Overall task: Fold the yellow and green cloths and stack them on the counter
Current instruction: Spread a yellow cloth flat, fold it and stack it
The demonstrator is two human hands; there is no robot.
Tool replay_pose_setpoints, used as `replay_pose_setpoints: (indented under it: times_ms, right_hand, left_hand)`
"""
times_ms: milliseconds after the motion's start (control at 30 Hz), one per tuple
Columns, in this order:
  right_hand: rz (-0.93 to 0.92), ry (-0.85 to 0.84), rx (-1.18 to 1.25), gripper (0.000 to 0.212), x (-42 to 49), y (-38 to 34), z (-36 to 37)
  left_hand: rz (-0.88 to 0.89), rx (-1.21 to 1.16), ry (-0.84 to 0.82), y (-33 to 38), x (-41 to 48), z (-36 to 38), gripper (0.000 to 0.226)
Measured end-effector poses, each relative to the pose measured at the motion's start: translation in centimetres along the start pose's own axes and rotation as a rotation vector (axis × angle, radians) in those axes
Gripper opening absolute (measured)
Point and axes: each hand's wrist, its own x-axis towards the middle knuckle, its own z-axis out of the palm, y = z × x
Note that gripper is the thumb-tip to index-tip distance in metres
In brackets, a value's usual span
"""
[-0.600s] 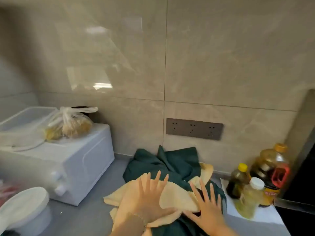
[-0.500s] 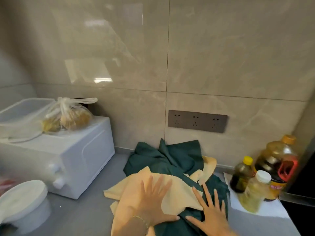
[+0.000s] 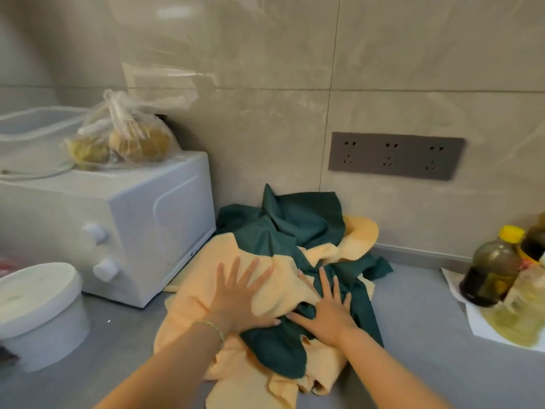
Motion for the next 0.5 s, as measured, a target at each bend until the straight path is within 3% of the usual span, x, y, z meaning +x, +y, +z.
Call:
replay_pose_setpoints:
  times_ms: [200, 333, 433, 500]
  right_hand:
    - [-0.071, 0.093, 0.056, 0.093, 3.5, -5.2, 2.2]
    - [-0.054, 0.212, 0.329, 0.102, 2.8, -4.8, 0.5]
    - [0.024, 0.27, 0.363, 0.082, 1.9, -5.4, -2.5]
    - [0.061, 0.324, 0.34, 0.071, 1.9, -6.5, -4.3]
  left_hand:
    - [-0.082, 0.06, 0.074, -6.8, -0.4, 0.3, 0.113]
    - [-0.031, 0.018, 0.055, -6.5, -0.2, -1.7, 0.119]
    - [-0.004, -0.117, 0.111, -6.5, 0.2, -4.2, 0.12]
    - [-0.045, -0.241, 0.111, -6.5, 0.4, -5.7, 0.109]
